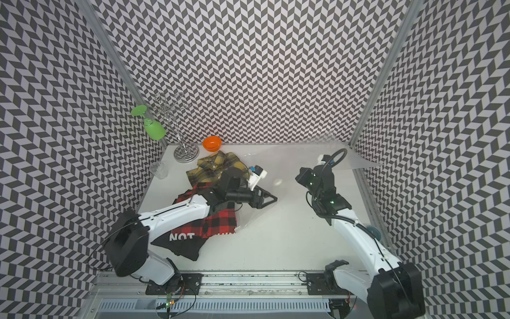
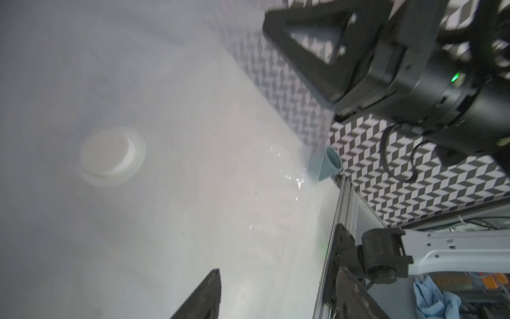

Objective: Place the folded shirt into the vacuum bag
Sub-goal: Adjust the vacuum bag at the center of the board.

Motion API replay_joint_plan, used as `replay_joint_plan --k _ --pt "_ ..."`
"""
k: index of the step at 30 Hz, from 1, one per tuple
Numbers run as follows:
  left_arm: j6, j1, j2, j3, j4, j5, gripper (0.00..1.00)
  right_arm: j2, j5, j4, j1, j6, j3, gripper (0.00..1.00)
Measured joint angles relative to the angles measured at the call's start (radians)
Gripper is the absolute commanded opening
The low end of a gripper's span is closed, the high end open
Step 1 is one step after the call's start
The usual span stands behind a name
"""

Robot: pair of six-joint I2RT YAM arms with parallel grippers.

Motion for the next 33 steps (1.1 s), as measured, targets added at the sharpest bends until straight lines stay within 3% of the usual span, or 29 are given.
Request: replay_joint_plan --k 4,10,17,21,23,27,33 --pt "0.001 0.089 -0.153 0.029 -0.004 -0.085 0.67 0.076 -0.063 -0.116 0.034 -0.174 0.299 0.00" --pt "-0.003 0.137 -0.281 0.022 -0.005 -0.200 0.66 0.183 -0.154 -0.290 0.180 -0.377 0.698 0.00" --pt "-0.003 0.171 -0.340 -0.010 -0.005 -0.327 0.66 0.133 -0.495 -0.309 0.196 -0.499 0.734 0.02" --pt "0.000 0.193 -0.344 -0.019 -0.005 -0.341 0.67 0.221 -0.654 -0.332 0.013 -0.465 0.605 0.00" --pt "0.000 0.205 -0.332 -0.019 -0.002 -0.332 0.67 0.346 -0.630 -0.372 -0.077 -0.459 0.546 0.00" --pt "-0.001 0.217 -0.258 -0.019 0.012 -0.297 0.67 0.603 -0.386 -0.540 -0.172 -0.454 0.478 0.07" --pt "-0.001 0.215 -0.113 -0.013 0.005 -0.246 0.67 0.654 -0.064 -0.729 -0.168 -0.463 0.616 0.09"
